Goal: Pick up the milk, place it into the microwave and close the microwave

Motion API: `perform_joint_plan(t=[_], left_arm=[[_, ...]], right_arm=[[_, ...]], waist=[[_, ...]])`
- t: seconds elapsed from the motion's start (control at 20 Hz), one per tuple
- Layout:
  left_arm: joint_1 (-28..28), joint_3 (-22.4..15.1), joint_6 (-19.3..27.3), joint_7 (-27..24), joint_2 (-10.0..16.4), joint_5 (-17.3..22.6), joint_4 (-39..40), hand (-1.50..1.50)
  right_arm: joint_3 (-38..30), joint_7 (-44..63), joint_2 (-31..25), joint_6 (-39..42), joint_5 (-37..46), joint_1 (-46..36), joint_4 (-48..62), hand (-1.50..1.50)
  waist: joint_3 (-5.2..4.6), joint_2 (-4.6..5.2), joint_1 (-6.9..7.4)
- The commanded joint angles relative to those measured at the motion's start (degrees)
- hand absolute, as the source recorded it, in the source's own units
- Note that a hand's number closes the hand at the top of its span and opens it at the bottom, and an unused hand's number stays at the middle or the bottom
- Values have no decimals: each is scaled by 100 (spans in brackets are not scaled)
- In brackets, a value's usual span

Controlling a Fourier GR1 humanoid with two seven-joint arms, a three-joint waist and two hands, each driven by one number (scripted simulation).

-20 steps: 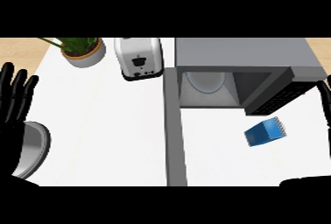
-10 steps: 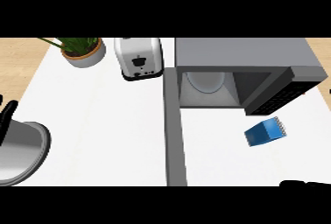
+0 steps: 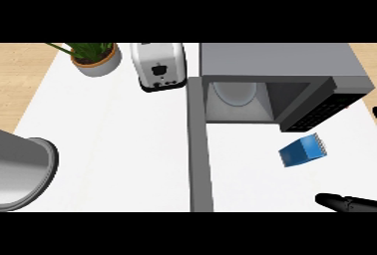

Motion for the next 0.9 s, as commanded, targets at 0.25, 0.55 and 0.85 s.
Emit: perform_joint_plan(t=[0.25,0.55,0.85], left_arm=[[940,547,-656,-86,-257,833,-624,-150],[1076,760,-1179,-426,-417,862,-118,-150],[1473,1177,-1150,-27,-162,1650,-670,-150]], right_arm=[[-355,-1066,228,-106,346,179,1551,-150],[-545,-1885,201,-145,611,233,2658,-150],[-688,-2395,66,-298,902,-210,4036,-150]], waist=[[4,-4,66],[3,2,37],[8,4,95]])
